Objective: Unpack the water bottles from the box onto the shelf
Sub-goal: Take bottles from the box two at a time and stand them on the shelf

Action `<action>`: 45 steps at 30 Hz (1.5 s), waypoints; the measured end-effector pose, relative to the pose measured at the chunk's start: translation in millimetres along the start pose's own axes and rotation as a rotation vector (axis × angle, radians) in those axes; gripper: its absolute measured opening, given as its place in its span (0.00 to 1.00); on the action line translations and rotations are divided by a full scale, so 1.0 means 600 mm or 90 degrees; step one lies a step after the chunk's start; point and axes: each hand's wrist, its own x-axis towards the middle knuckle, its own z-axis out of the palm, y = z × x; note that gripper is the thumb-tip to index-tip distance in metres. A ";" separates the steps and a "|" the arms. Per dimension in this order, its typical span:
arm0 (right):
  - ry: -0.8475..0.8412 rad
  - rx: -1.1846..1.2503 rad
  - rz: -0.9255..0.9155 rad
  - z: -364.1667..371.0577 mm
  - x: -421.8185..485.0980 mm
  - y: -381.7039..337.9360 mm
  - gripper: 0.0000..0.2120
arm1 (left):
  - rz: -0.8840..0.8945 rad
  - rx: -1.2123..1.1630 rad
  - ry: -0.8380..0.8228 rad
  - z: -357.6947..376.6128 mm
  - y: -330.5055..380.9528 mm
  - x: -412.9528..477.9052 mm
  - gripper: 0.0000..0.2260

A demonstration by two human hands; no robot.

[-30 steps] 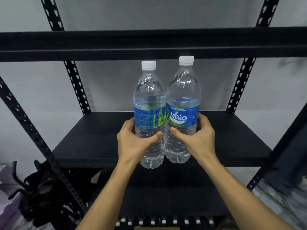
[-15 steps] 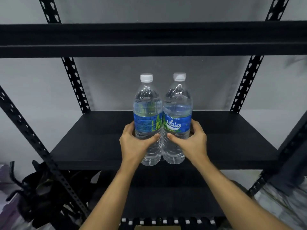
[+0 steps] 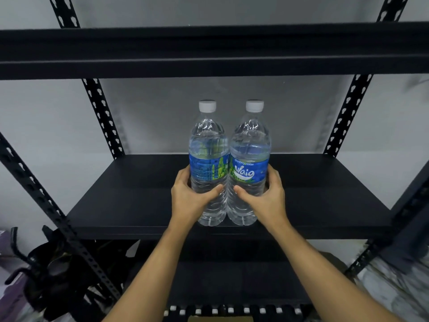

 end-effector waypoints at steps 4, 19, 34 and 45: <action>-0.028 0.005 0.009 0.000 -0.006 0.005 0.44 | 0.012 -0.002 -0.021 -0.001 -0.006 -0.005 0.36; -0.078 0.044 0.105 0.004 -0.057 0.090 0.44 | -0.050 -0.061 -0.067 0.016 -0.101 -0.066 0.42; -0.079 0.026 0.139 0.004 -0.054 0.086 0.44 | -0.134 -0.160 -0.222 -0.017 -0.105 -0.018 0.39; -0.075 0.007 0.142 0.002 -0.056 0.085 0.43 | -0.059 -0.016 -0.077 0.019 -0.116 -0.037 0.42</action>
